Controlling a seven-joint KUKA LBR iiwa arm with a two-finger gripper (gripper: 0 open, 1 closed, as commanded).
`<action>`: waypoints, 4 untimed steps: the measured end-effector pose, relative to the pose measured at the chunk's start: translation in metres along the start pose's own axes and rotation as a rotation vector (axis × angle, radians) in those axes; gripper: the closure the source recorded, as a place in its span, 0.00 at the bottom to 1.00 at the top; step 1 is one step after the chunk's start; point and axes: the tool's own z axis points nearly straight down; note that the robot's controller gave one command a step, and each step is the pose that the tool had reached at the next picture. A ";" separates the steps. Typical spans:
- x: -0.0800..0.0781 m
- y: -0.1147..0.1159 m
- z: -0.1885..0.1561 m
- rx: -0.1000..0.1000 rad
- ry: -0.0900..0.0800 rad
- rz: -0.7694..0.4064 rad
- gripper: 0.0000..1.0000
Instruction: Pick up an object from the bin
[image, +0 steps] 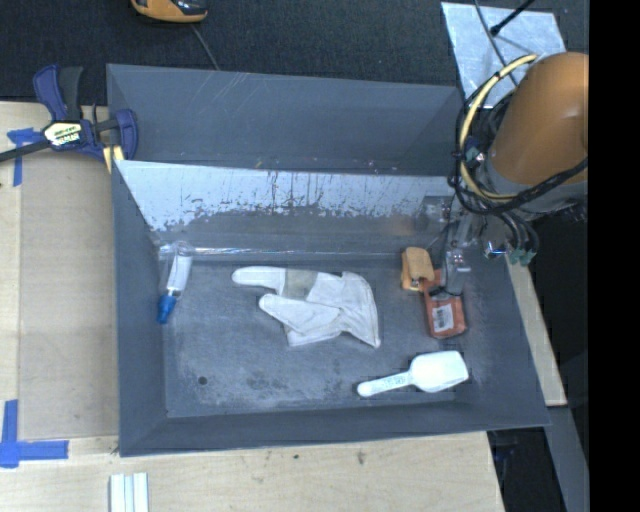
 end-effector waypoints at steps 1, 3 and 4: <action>-0.021 0.027 0.051 0.001 -0.007 -0.016 0.00; -0.023 0.062 0.124 0.001 -0.002 -0.093 0.00; -0.017 0.092 0.137 -0.001 0.002 -0.007 0.00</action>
Offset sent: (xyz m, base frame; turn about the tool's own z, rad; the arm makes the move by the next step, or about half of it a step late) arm 0.0158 0.0304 -0.1025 -0.0508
